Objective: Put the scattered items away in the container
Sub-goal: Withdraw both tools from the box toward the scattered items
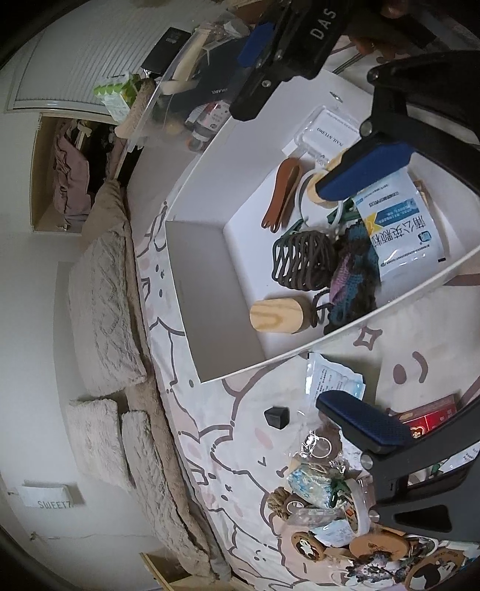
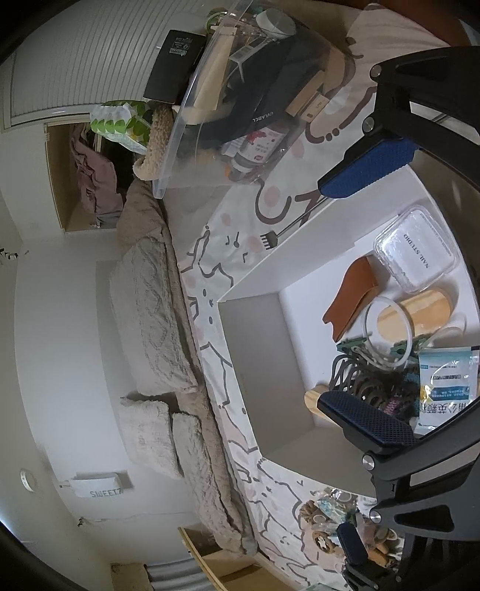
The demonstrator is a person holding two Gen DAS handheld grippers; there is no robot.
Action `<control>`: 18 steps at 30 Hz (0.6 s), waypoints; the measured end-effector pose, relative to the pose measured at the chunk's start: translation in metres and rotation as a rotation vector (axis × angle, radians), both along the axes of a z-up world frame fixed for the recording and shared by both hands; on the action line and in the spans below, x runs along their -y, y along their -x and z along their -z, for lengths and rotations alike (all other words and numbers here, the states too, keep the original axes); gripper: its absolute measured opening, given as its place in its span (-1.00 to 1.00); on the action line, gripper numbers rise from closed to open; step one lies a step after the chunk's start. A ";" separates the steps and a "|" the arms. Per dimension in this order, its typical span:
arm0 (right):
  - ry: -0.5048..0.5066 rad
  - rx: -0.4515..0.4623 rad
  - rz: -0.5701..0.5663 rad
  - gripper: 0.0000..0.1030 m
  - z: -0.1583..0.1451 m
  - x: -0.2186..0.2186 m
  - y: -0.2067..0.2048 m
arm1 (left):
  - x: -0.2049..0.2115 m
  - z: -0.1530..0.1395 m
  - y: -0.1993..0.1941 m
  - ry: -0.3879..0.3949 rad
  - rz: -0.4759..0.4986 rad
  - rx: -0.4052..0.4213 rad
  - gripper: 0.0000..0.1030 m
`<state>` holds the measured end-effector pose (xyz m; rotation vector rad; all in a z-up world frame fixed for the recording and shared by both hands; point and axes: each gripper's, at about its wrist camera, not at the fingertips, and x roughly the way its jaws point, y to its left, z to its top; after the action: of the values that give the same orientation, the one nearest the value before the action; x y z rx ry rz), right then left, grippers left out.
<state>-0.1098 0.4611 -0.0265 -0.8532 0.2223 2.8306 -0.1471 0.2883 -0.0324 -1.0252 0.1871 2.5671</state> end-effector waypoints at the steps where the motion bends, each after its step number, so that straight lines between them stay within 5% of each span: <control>1: 0.000 0.000 0.000 1.00 0.000 0.000 0.000 | 0.001 0.000 0.000 -0.001 0.000 -0.003 1.00; 18: 0.003 -0.026 -0.011 1.00 -0.004 0.005 0.000 | 0.024 -0.013 0.001 -0.016 -0.039 -0.039 1.00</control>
<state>-0.1094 0.4558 -0.0229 -0.8217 0.2258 2.8535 -0.1481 0.2642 -0.0191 -0.9823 0.1577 2.6208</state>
